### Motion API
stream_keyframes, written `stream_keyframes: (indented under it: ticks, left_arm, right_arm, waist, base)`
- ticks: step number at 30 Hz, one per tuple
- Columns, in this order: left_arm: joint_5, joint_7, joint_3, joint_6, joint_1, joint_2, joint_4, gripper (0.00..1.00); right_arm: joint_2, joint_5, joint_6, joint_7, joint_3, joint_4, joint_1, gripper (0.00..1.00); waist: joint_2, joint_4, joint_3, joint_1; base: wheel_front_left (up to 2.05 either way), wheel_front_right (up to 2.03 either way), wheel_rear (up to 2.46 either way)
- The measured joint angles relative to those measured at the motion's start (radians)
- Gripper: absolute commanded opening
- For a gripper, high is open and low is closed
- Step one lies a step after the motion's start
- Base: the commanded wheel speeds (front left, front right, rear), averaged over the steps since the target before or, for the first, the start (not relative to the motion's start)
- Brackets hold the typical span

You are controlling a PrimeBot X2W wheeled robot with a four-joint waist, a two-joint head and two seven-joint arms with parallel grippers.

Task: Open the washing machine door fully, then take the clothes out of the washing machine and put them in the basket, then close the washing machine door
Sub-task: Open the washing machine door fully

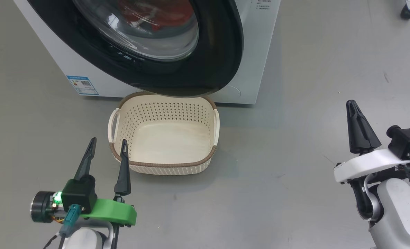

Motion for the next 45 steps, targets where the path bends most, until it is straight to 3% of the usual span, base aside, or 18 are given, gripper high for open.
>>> stream_keyframes:
  ticks: [13,21,34,45]
  left_arm:
    - [-0.001,0.0,-0.026,0.0,0.0,0.0,-0.019,1.0]
    - [-0.005,0.0,-0.051,0.0,-0.002,0.0,-0.023,1.0]
    - [-0.023,0.0,-0.108,0.0,-0.051,0.0,-0.026,1.0]
    - [-0.061,0.0,-0.143,0.0,-0.068,-0.001,-0.027,1.0]
  right_arm:
    - [0.011,0.068,0.025,0.015,-0.026,0.005,-0.016,0.0]
    - [-0.018,0.116,0.034,0.059,-0.045,-0.001,-0.132,0.0]
    - [-0.019,0.232,0.043,0.202,-0.058,-0.005,-0.363,0.0]
    - [0.014,0.396,0.041,0.347,-0.113,0.068,-0.491,0.0]
  waist:
    - [0.0,0.01,0.041,0.0]
    - [0.0,0.029,0.077,0.0]
    - [0.0,0.082,0.142,0.0]
    - [0.0,0.138,0.187,0.0]
  base:
    - [0.0,0.0,0.0]
    - [0.0,0.0,0.0]
    - [0.0,0.0,0.0]
    - [0.0,0.0,0.0]
